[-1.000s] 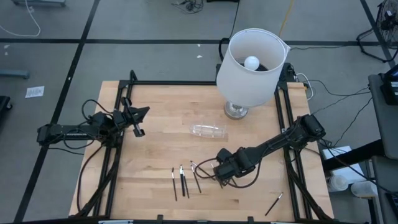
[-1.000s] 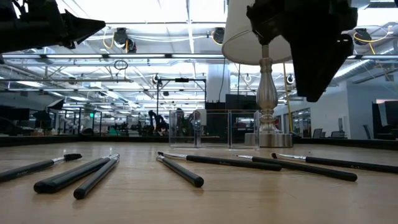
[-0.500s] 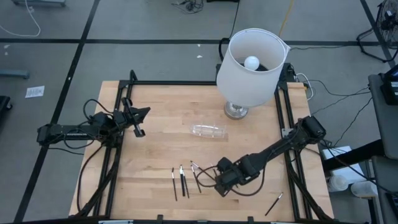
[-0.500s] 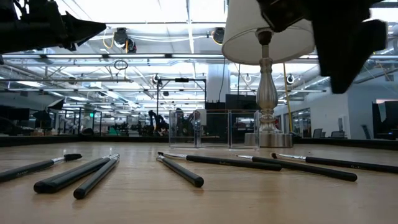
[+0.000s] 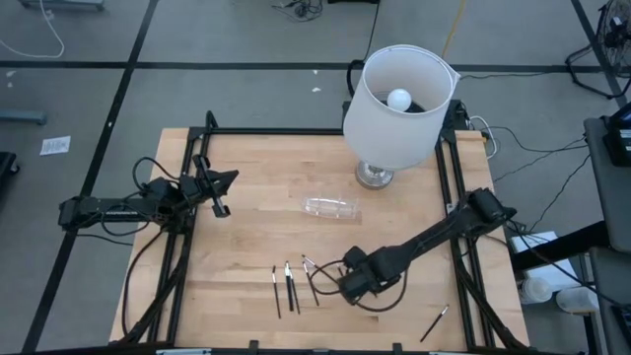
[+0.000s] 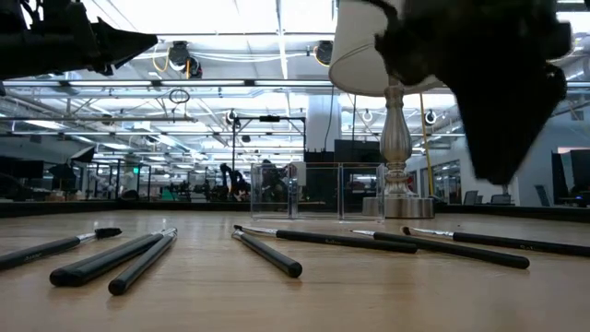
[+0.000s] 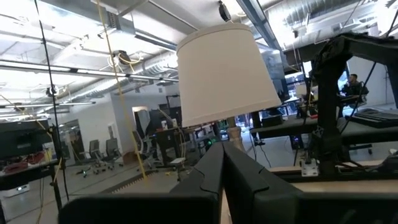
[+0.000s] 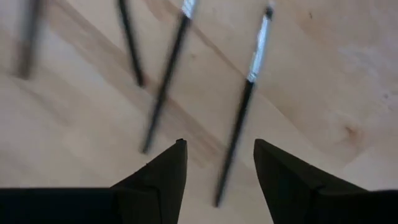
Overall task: Pick & Place Makeup Brushes
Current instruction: Put the black eyeshadow brush into the transparent organizer
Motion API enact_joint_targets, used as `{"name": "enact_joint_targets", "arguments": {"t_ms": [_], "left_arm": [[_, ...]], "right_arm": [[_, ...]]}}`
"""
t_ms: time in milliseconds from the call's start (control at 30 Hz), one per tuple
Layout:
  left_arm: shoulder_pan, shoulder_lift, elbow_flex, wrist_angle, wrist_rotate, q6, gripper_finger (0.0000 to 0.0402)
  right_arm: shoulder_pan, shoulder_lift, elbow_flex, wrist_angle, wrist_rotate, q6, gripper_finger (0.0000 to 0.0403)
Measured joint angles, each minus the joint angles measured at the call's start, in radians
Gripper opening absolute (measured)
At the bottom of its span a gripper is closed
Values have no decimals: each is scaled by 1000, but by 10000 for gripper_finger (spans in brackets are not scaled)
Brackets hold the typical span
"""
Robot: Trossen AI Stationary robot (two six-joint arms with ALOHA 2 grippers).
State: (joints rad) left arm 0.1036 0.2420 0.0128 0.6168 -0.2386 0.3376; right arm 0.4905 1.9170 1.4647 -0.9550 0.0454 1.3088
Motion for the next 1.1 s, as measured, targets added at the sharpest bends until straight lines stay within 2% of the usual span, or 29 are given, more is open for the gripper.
{"name": "enact_joint_targets", "arguments": {"t_ms": [167, 333, 567, 1100], "left_arm": [[0, 0, 0, 0, 0, 0, 17], [0, 0, 0, 0, 0, 0, 17], [0, 0, 0, 0, 0, 0, 17], [0, 0, 0, -1, 0, -1, 17]], "right_arm": [[-31, 62, 0, -2, -21, -53, 173], [-46, 66, 0, -20, -20, -70, 173], [-46, 67, -1, -37, 35, -95, 173], [-58, 60, -137, 72, -16, -52, 173]]}}
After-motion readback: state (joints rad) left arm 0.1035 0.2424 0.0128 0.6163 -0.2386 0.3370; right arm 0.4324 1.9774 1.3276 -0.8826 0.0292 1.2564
